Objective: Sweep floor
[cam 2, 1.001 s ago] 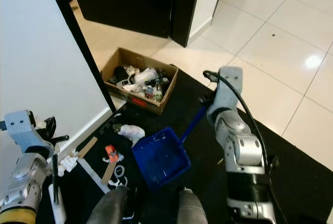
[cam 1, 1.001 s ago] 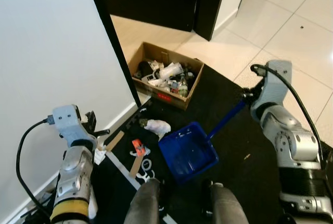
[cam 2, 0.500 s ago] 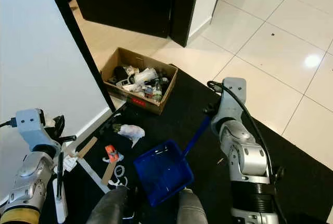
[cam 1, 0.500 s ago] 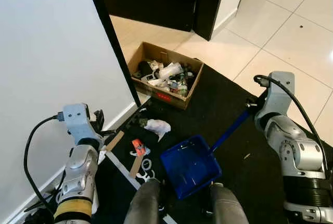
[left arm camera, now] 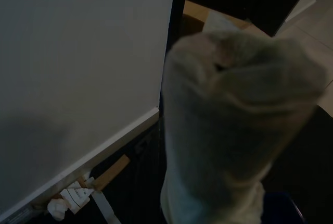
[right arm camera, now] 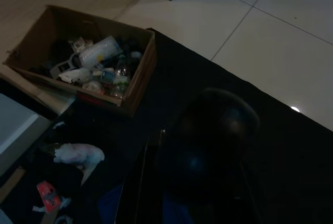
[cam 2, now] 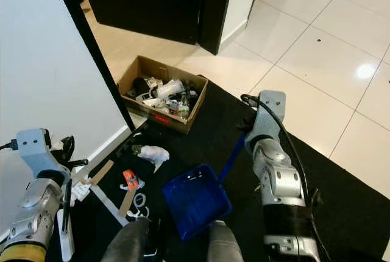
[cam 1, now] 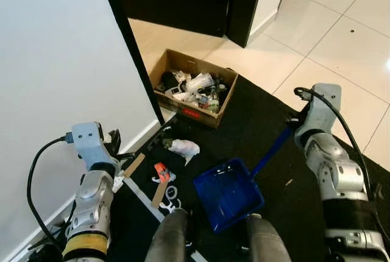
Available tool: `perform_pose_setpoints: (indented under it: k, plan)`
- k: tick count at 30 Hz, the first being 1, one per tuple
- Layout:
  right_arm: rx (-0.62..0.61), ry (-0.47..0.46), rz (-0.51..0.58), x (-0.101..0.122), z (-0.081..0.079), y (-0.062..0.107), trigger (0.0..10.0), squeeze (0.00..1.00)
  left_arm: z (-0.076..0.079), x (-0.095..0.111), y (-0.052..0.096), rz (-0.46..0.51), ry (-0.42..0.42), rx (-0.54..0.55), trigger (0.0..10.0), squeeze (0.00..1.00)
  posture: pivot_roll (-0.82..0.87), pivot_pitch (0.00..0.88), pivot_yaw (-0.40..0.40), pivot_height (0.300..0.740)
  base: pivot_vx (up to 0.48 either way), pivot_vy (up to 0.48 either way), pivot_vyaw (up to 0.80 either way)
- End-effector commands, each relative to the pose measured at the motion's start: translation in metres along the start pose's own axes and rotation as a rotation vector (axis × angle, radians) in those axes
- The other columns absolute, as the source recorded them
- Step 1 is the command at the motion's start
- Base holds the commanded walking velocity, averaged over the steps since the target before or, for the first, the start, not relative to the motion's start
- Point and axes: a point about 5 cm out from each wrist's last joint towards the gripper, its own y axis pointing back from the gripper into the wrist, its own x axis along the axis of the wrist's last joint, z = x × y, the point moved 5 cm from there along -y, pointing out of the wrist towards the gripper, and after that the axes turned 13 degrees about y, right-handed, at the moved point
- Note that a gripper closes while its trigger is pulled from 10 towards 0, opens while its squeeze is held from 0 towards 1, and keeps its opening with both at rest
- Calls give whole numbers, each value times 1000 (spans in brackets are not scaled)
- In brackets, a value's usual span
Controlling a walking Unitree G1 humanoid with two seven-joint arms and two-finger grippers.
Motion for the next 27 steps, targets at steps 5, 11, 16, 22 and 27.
perform_pose_setpoints:
  k: [5,11,16,22,27]
  plan:
    - [-16,-37,59,13,4,-5,10000,0,-8,1,6,5,-23,14,10000,0,36,241,23,740,0,0,0]
    - [-12,-37,5,-1,3,-11,10000,0,-8,1,6,8,-19,15,10000,0,39,237,19,740,0,0,0]
    - [16,-53,-44,-16,-6,-13,10000,0,-9,-1,7,5,-19,18,10000,0,44,236,18,740,0,0,0]
    - [22,-79,7,4,-7,-12,10000,0,-10,0,7,8,-19,22,10000,0,43,233,15,740,0,0,0]
    - [28,-97,77,28,-6,-9,10000,0,-10,-1,7,9,-18,22,10000,0,38,232,13,740,0,0,0]
